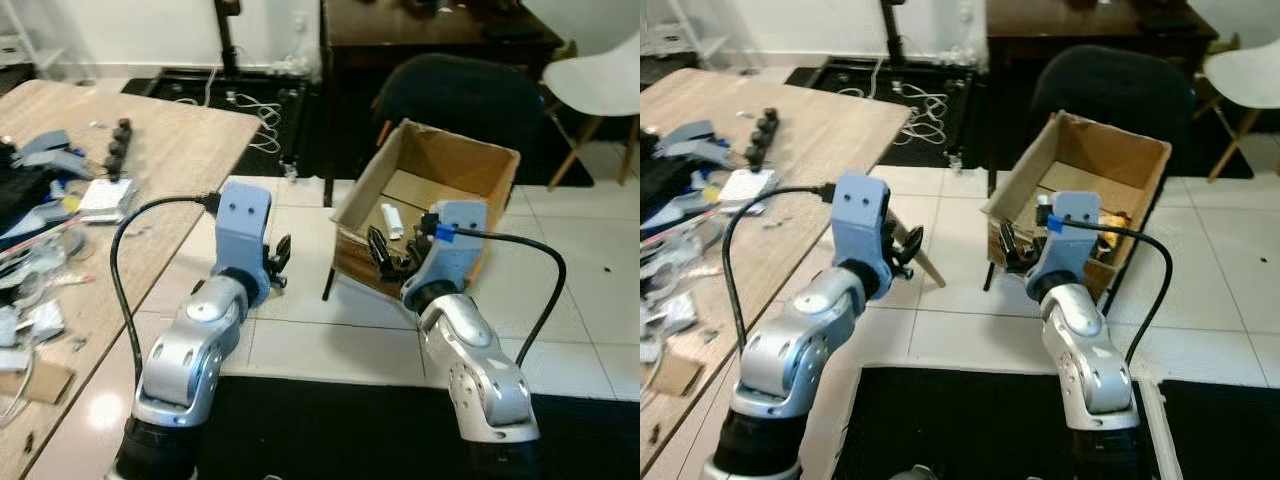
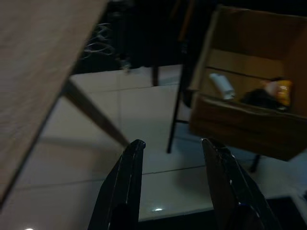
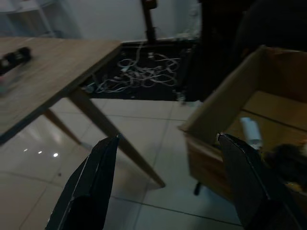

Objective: Picking trash to rubbish bin

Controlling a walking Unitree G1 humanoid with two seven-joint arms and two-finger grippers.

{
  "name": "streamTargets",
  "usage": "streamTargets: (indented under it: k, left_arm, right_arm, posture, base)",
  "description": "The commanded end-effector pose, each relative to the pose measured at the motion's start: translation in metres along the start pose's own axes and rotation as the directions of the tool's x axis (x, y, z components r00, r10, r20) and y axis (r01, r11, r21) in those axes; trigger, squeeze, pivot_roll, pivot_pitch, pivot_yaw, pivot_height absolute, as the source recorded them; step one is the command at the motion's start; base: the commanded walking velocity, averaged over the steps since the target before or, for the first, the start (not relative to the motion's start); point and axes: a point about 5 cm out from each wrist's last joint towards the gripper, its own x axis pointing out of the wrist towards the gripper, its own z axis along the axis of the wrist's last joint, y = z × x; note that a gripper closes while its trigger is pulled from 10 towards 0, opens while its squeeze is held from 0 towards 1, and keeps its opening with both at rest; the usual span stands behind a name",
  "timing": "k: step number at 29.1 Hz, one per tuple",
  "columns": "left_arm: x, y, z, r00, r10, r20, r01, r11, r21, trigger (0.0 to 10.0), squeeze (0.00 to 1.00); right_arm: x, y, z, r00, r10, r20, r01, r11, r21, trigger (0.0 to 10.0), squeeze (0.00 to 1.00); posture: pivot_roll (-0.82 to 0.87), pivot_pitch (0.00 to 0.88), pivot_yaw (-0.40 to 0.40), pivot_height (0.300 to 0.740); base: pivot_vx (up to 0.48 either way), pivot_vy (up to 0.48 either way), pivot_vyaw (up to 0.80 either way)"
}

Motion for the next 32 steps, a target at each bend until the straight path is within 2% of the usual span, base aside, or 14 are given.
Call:
streamTargets:
  k: [1, 3, 4, 6, 7, 8, 9, 10, 12, 13, 17, 20, 28, 32]
  left_arm:
    - [-0.004, 0.005, -0.006, 0.998, 0.052, -0.038, -0.053, 0.998, -0.034, 10.0, 0.00]
    - [-0.004, 0.006, -0.006, 0.995, 0.082, -0.051, -0.085, 0.996, -0.042, 10.0, 0.00]
    - [-0.005, 0.008, -0.006, 0.992, 0.118, -0.048, -0.121, 0.990, -0.073, 10.0, 0.00]
    - [-0.006, 0.011, -0.004, 0.987, 0.157, -0.018, -0.158, 0.984, -0.078, 10.0, 0.00]
    - [-0.009, 0.018, -0.003, 0.977, 0.206, 0.054, -0.206, 0.978, -0.019, 10.0, 0.00]
    - [-0.009, 0.018, -0.003, 0.977, 0.206, 0.054, -0.206, 0.978, -0.019, 10.0, 0.00]
    - [-0.014, 0.027, -0.006, 0.959, 0.259, 0.119, -0.264, 0.964, 0.028, 10.0, 0.00]
    - [-0.016, 0.032, -0.009, 0.953, 0.272, 0.134, -0.277, 0.961, 0.022, 10.0, 0.00]
    - [-0.017, 0.033, -0.009, 0.951, 0.273, 0.145, -0.279, 0.960, 0.020, 10.0, 0.00]
    - [-0.020, 0.036, -0.012, 0.957, 0.233, 0.172, -0.254, 0.961, 0.107, 10.0, 0.00]
    - [-0.023, 0.043, -0.016, 0.950, 0.248, 0.188, -0.268, 0.959, 0.089, 10.0, 0.00]
    - [-0.026, 0.043, -0.017, 0.952, 0.235, 0.197, -0.262, 0.957, 0.124, 10.0, 0.00]
    - [-0.028, 0.036, -0.018, 0.957, 0.191, 0.219, -0.219, 0.970, 0.107, 10.0, 0.00]
    - [-0.027, 0.029, -0.018, 0.969, 0.136, 0.206, -0.155, 0.985, 0.076, 10.0, 0.00]
  right_arm:
    - [0.002, 0.006, -0.005, 0.999, 0.026, -0.023, -0.025, 1.000, 0.008, 10.0, 0.00]
    - [0.003, 0.007, -0.006, 0.999, 0.035, -0.027, -0.035, 0.999, 0.007, 10.0, 0.00]
    - [0.003, 0.007, -0.006, 0.999, 0.038, -0.027, -0.038, 0.999, 0.007, 10.0, 0.00]
    - [0.004, 0.008, -0.006, 0.999, 0.037, -0.028, -0.037, 0.999, 0.008, 10.0, 0.00]
    - [0.003, 0.006, -0.008, 0.999, 0.029, -0.031, -0.028, 1.000, 0.014, 10.0, 0.00]
    - [0.003, 0.006, -0.008, 0.999, 0.029, -0.031, -0.028, 1.000, 0.014, 10.0, 0.00]
    - [0.001, 0.002, -0.013, 0.999, 0.012, -0.039, -0.011, 1.000, 0.019, 10.0, 0.00]
    - [0.000, -0.001, -0.016, 0.999, 0.001, -0.045, 0.000, 1.000, 0.017, 10.0, 0.00]
    - [-0.001, -0.002, -0.018, 0.999, -0.002, -0.047, 0.003, 1.000, 0.015, 10.0, 0.00]
    - [-0.003, -0.006, -0.024, 0.998, -0.013, -0.056, 0.014, 1.000, 0.009, 10.0, 0.00]
    - [-0.008, -0.010, -0.034, 0.997, -0.007, -0.075, 0.004, 0.999, -0.043, 10.0, 0.00]
    - [-0.014, -0.012, -0.043, 0.995, 0.014, -0.094, -0.021, 0.997, -0.077, 10.0, 0.00]
    - [-0.014, -0.009, -0.039, 0.997, 0.031, -0.074, -0.037, 0.996, -0.077, 10.0, 0.00]
    - [-0.012, -0.005, -0.036, 0.996, 0.053, -0.065, -0.059, 0.995, -0.085, 10.0, 0.00]
  posture:
    - [0.10, 0.155, 0.010, 0.740]
    - [0.10, 0.151, -0.013, 0.740]
    - [0.10, 0.151, -0.013, 0.740]
    - [0.10, 0.152, -0.013, 0.740]
    - [0.09, 0.152, -0.007, 0.740]
    - [0.09, 0.152, -0.007, 0.740]
    - [0.09, 0.152, -0.007, 0.740]
    - [0.09, 0.151, -0.003, 0.740]
    - [0.09, 0.151, -0.003, 0.740]
    - [0.09, 0.150, 0.002, 0.740]
    - [0.09, 0.149, 0.008, 0.740]
    - [0.09, 0.149, 0.008, 0.740]
    - [0.09, 0.149, 0.008, 0.740]
    - [0.09, 0.148, 0.005, 0.740]
  base:
    - [0.000, 0.000, 0.80]
    - [0.000, 0.000, 0.80]
    - [0.000, 0.000, 0.80]
    - [0.000, 0.000, 0.80]
    - [0.000, 0.000, 0.80]
    - [0.000, 0.000, 0.80]
    - [0.000, 0.000, 0.80]
    - [0.000, 0.000, 0.80]
    - [0.000, 0.000, 0.80]
    - [0.000, 0.000, 0.80]
    - [0.000, 0.000, 0.80]
    - [0.000, 0.000, 0.80]
    - [0.000, 0.000, 0.80]
    - [0.000, 0.000, 0.80]
